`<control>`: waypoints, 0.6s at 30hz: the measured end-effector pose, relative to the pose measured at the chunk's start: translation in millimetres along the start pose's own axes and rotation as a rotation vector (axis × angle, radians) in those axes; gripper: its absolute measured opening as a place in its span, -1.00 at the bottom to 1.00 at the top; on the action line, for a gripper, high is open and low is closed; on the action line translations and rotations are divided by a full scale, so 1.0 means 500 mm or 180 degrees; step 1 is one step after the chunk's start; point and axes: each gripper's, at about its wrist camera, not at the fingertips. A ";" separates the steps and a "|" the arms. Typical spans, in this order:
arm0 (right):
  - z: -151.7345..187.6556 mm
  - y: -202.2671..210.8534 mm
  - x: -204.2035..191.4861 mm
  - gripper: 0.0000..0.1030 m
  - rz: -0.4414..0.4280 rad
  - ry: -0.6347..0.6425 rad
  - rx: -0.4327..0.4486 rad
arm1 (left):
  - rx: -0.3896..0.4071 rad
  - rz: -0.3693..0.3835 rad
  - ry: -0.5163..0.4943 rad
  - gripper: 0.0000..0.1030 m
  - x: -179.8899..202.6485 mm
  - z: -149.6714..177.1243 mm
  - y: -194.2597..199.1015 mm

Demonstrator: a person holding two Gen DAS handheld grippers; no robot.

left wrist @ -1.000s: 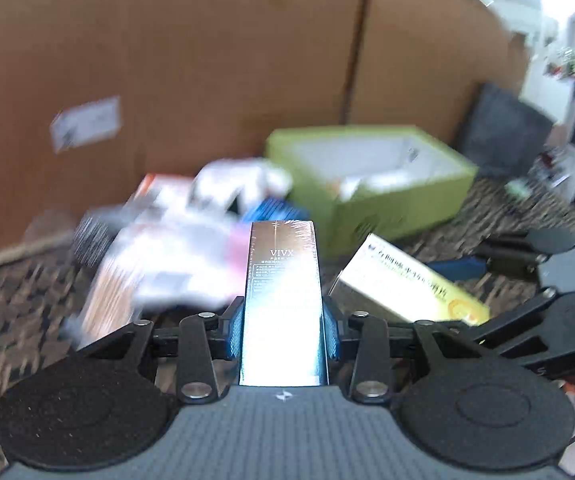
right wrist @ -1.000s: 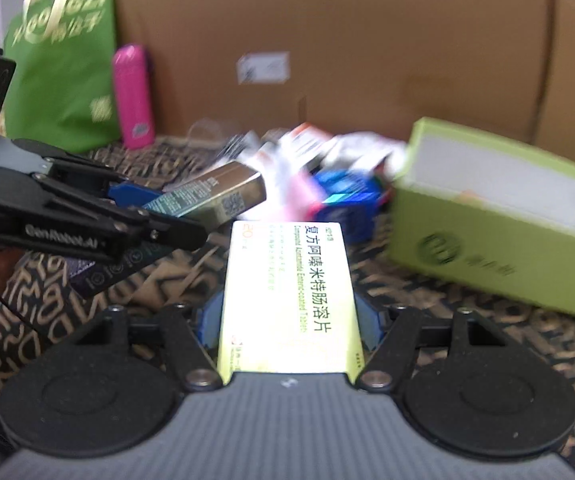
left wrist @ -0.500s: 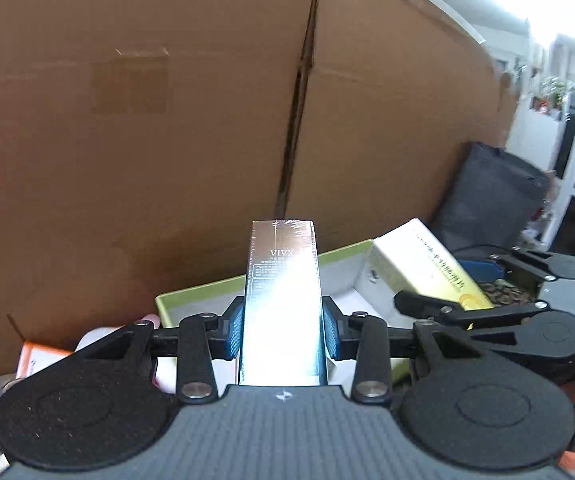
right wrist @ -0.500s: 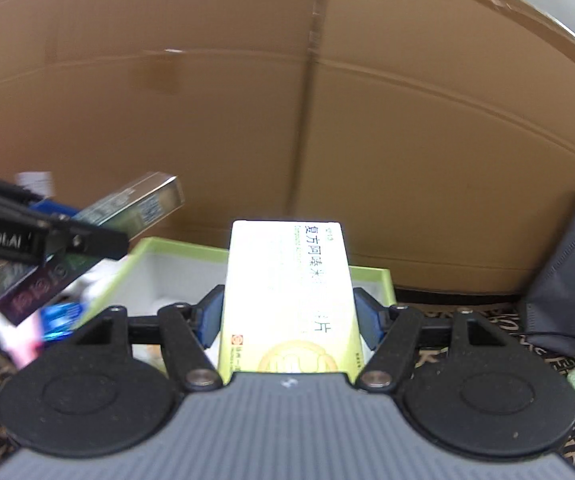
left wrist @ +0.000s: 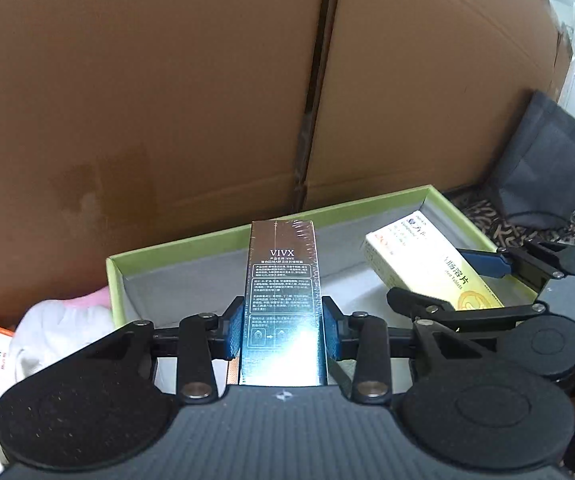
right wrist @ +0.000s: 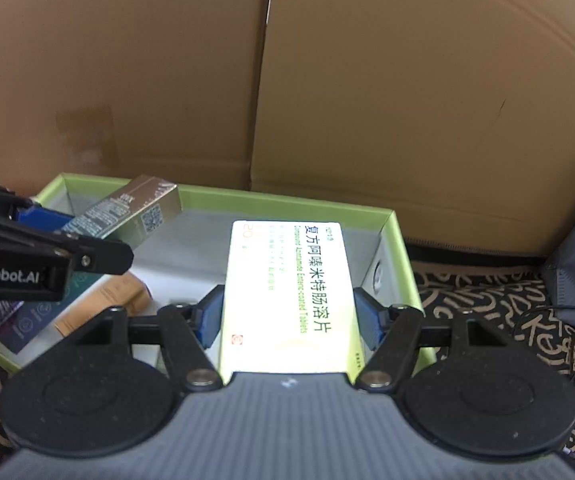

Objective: Organize objects
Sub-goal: 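Carry both boxes into the lime-green box and open both tools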

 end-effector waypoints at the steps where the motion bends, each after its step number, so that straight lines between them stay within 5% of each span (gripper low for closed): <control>1: 0.004 -0.008 -0.002 0.30 -0.0025 0.0026 -0.0070 | 0.0043 0.0017 -0.0006 -0.04 0.000 0.004 -0.003; 2: 0.006 -0.017 -0.004 0.36 -0.0046 0.0046 -0.0129 | 0.0084 0.0008 0.0001 0.18 0.000 0.008 -0.003; 3: 0.007 -0.021 -0.005 0.45 -0.0033 0.0088 -0.0137 | 0.0119 -0.0038 0.0027 0.61 -0.006 0.014 0.004; 4: 0.008 -0.020 -0.005 0.58 -0.0018 0.0137 -0.0122 | 0.0207 -0.0074 0.0054 0.71 -0.011 0.019 0.015; 11: -0.006 0.059 -0.001 0.96 -0.0008 0.0140 0.0223 | 0.0535 -0.0055 0.0086 0.77 -0.027 0.010 0.094; 18: -0.006 0.179 -0.038 1.00 -0.0084 0.0087 0.0536 | 0.0740 -0.0146 0.0070 0.85 -0.039 0.043 0.219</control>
Point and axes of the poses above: each gripper's, at about its wrist camera, not at the fingertips, and y roughly against the way its jaws point, x to its right, z to its underside
